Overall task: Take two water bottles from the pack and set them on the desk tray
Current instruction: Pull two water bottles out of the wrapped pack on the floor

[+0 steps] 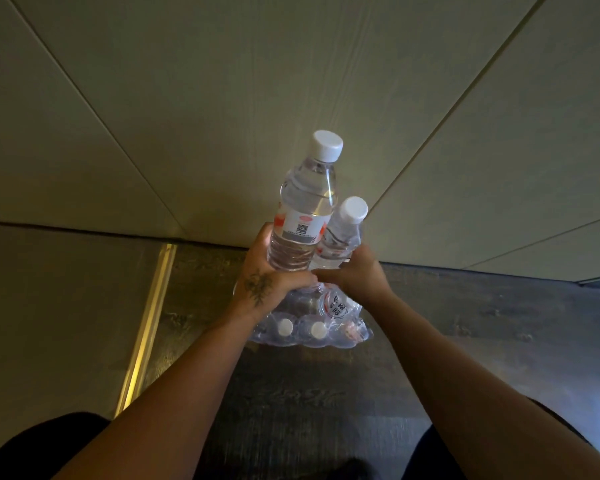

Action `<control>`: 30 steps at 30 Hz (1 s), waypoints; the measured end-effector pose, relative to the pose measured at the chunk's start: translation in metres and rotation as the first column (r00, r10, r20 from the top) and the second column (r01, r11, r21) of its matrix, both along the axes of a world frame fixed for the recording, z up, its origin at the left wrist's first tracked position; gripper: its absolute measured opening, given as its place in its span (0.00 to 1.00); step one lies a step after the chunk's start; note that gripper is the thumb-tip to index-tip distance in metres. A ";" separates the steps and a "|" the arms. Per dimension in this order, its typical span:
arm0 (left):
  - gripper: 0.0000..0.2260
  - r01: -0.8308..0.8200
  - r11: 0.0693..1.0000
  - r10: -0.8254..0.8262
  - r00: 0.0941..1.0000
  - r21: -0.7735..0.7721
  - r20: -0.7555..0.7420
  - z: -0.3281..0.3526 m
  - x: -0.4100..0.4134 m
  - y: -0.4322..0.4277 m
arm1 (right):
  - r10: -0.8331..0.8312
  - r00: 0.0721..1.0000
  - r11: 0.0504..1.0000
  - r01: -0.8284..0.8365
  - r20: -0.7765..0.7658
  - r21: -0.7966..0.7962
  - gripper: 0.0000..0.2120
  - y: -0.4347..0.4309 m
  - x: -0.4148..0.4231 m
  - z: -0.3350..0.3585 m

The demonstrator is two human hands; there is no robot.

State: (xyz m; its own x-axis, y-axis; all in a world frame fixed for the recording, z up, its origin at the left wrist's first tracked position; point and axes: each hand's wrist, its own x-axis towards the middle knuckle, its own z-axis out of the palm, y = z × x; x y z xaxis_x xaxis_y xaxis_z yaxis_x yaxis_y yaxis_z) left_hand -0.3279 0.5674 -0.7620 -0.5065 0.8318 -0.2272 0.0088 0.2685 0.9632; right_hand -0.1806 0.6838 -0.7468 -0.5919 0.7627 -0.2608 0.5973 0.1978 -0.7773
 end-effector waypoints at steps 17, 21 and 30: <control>0.36 -0.065 0.998 0.067 0.994 -0.024 0.092 0.029 0.004 -0.028 | -0.053 0.999 0.994 0.053 0.002 -0.096 0.39 -0.027 0.014 0.021; 0.36 -0.074 0.995 0.082 0.989 -0.068 0.124 0.060 0.015 -0.046 | -0.154 0.987 0.962 0.139 -0.050 -0.234 0.32 -0.048 0.036 0.059; 0.36 -0.196 0.951 0.242 0.954 -0.240 0.178 0.084 0.041 -0.084 | -0.314 0.936 0.876 0.222 -0.158 -0.427 0.29 -0.083 0.059 0.095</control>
State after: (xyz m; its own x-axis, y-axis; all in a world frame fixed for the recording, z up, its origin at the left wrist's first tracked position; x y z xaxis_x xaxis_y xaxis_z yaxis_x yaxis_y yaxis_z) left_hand -0.2873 0.4839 -0.6779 -0.5944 0.6245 -0.5066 -0.2632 0.4442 0.8564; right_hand -0.1218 0.6008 -0.6523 -0.4561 0.7592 -0.4643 0.3907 -0.2979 -0.8710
